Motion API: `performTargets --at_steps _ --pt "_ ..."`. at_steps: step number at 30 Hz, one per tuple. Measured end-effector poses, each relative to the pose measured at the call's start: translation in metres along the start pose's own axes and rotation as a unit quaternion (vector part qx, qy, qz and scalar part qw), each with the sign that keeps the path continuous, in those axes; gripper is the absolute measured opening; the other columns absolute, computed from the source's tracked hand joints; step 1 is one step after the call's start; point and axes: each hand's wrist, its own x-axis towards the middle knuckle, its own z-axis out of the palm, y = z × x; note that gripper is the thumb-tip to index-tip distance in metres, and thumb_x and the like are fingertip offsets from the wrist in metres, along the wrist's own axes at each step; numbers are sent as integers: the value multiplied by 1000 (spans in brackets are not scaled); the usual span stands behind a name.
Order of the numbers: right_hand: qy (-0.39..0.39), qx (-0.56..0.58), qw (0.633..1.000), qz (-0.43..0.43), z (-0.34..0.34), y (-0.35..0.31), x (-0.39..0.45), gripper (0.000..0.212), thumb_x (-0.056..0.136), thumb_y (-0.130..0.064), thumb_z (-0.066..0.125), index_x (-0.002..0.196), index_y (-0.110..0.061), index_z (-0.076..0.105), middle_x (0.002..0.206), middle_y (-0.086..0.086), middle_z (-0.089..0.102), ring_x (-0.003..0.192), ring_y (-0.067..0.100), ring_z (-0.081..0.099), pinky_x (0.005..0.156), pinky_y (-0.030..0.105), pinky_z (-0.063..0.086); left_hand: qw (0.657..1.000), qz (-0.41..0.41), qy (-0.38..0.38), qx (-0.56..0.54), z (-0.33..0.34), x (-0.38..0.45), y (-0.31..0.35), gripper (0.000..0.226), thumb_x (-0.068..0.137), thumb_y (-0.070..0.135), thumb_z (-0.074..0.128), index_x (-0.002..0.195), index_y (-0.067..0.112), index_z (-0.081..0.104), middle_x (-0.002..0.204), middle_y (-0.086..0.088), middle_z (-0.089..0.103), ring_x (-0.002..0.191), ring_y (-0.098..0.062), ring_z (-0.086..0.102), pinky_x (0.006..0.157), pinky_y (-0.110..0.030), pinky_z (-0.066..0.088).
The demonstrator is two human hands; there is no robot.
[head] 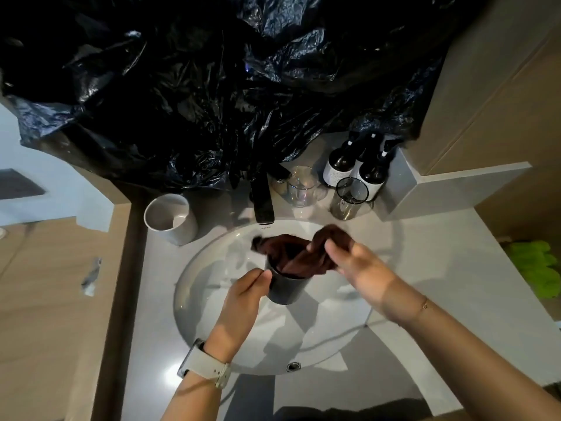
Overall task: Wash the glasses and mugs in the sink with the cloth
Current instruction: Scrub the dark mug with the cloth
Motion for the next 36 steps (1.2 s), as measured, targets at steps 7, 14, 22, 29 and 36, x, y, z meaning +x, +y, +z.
performTargets --at_steps 7,14,22,29,36 --pt "-84 -211 970 -92 19 26 -33 20 93 -12 49 94 -27 62 97 -15 63 100 3 59 93 18 42 1000 -14 7 -23 9 -2 0 38 102 8 47 65 12 40 49 15 40 50 -2 37 53 -11 33" --pt "-103 -349 917 -166 5 33 -49 30 101 -9 42 102 -31 61 111 -18 59 102 -23 52 87 -1 34 998 -16 7 -63 18 -8 10 39 103 11 45 64 13 42 45 17 42 48 1 41 55 -8 35" --pt "-161 -555 786 -217 -8 20 -36 23 83 -44 56 93 -34 74 102 -17 67 94 7 59 89 27 49 1000 4 17 -19 14 -3 2 36 103 21 49 68 14 40 58 15 40 58 -3 35 57 -13 31" --pt "-73 -572 778 -250 -20 15 -11 60 78 -54 63 129 -22 60 135 -5 56 110 18 56 89 29 50 1000 30 -1 6 11 -5 5 35 101 17 51 71 4 40 67 -1 35 66 -11 31 62 -21 29" --pt "-165 -597 742 -257 -25 34 17 62 79 -45 72 129 -11 58 133 7 52 121 22 49 99 32 45 999 9 -48 -20 9 -14 23 35 101 16 50 69 6 39 66 2 36 64 -6 34 60 -12 32"
